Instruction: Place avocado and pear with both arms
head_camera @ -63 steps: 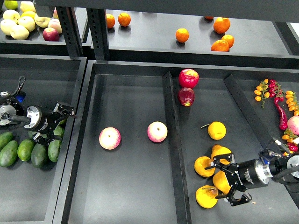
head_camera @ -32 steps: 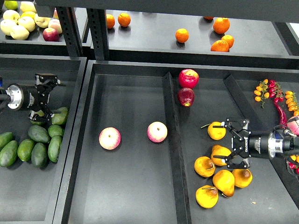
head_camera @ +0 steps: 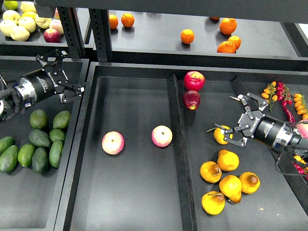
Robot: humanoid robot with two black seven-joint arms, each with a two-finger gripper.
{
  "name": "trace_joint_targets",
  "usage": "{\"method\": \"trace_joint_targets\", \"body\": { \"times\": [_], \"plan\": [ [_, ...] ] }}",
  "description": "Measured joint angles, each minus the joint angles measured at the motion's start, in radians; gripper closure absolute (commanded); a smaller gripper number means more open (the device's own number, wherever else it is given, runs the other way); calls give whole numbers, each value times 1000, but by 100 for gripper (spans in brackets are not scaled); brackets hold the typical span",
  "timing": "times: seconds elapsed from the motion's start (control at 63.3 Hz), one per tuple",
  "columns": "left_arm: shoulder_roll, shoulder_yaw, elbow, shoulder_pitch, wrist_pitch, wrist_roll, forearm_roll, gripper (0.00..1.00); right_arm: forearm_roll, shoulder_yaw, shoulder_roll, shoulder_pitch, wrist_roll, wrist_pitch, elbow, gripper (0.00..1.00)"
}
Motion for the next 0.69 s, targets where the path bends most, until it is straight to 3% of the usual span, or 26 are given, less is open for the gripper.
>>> {"method": "trace_joint_targets", "body": {
  "times": [0.268,0.505,0.568,0.616,0.695],
  "plan": [
    [-150,-186,-89,163,0,0,0,0,-129,252,296,-29,0,0,0,0],
    [-155,-218,-122,206,0,0,-4,0,-187,311,338,-48,18,0,-8,0],
    [-155,-218,-127,212,0,-4,-6,0,-189,313,338,-49,37,0,-11,0],
    [-155,-217,-129,217,0,-37,-7,0,-189,317,338,-52,65,0,-12,0],
    [-155,-205,-135,236,0,-121,-12,0,-189,319,338,-59,177,0,-12,0]
  ]
}}
